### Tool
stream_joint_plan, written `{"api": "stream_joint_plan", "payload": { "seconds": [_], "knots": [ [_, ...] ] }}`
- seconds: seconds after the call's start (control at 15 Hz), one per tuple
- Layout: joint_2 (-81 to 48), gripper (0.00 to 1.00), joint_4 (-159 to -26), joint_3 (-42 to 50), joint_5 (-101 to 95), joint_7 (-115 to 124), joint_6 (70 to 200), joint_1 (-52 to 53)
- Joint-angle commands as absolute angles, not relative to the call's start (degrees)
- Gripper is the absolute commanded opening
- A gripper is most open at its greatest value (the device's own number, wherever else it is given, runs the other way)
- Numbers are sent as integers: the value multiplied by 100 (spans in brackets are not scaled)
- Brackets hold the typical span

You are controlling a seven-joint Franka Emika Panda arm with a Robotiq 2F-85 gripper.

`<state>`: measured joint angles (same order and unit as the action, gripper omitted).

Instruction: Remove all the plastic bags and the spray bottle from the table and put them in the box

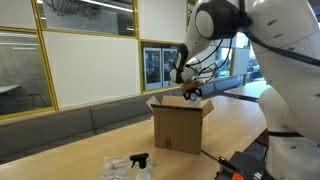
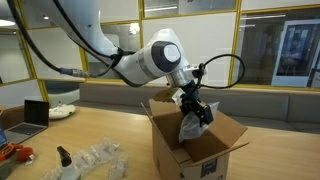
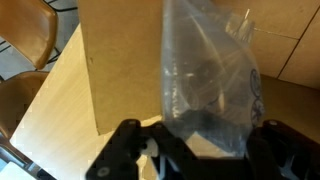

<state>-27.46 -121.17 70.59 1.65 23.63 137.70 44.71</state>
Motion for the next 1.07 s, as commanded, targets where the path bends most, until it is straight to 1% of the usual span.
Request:
{"api": "stream_joint_plan", "payload": {
  "seconds": [0.0,0.07,0.27,0.4,0.47,0.6,0.8,1.0],
  "knots": [
    [-2368,35,-11878,6279,-246,2552,13898,3690],
    [-2315,40,-11841,6074,-334,2571,13883,3488],
    [-2153,65,-11763,5408,-574,2636,13813,2858],
    [-2047,78,-11732,4927,-757,2695,13784,2424],
    [-2006,87,-11707,4712,-830,2713,13769,2219],
    [-1913,99,-11681,4275,-967,2752,13740,1827],
    [-1609,100,-11696,3491,-852,2563,13695,1245],
    [-1274,100,-11666,2892,-1386,2694,13625,1015]
  ]
}}
